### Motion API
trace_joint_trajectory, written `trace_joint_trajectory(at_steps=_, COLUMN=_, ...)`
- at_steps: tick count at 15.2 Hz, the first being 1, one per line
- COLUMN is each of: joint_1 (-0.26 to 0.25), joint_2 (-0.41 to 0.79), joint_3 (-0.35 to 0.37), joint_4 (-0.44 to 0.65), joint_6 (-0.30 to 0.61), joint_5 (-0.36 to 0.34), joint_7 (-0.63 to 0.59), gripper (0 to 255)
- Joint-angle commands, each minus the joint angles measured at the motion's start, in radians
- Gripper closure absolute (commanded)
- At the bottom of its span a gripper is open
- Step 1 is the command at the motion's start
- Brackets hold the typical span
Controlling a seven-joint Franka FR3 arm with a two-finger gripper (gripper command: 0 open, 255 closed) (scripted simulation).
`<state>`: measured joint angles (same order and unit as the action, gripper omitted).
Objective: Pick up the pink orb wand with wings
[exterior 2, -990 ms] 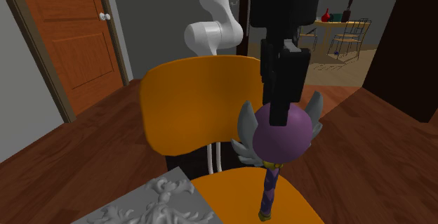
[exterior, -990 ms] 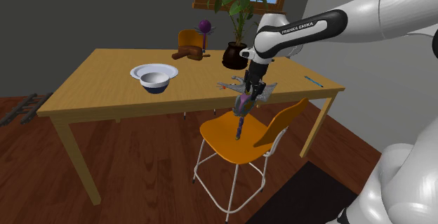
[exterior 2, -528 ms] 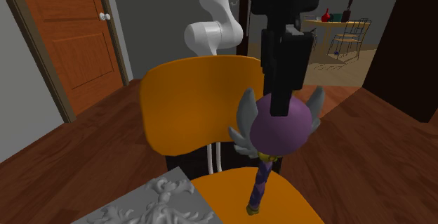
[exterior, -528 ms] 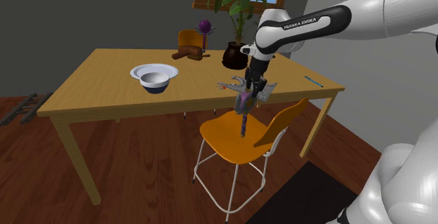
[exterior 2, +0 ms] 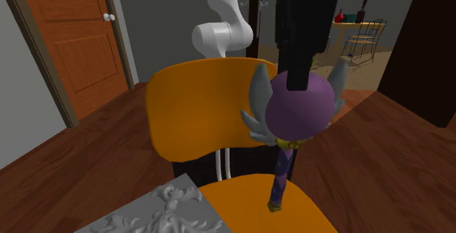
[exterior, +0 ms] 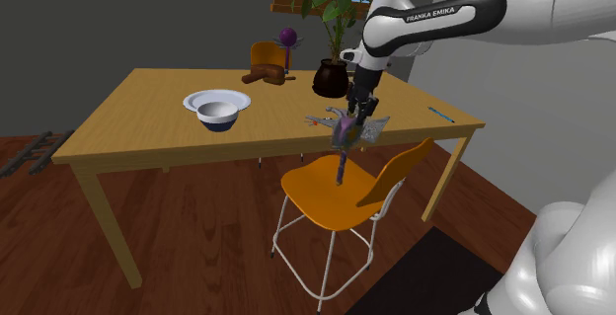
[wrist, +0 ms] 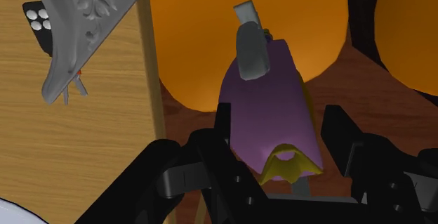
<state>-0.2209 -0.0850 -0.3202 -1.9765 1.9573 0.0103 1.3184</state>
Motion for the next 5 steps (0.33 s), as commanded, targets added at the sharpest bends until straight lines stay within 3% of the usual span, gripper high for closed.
trace_joint_trajectory(at_steps=1, joint_1=-0.001, joint_2=-0.005, joint_3=0.001, joint_4=0.024, joint_6=-0.028, joint_5=-0.002, joint_7=-0.003, gripper=255)
trace_joint_trajectory(at_steps=5, joint_1=-0.001, joint_2=-0.008, joint_3=0.002, joint_4=0.050, joint_6=-0.057, joint_5=-0.003, joint_7=-0.005, gripper=255)
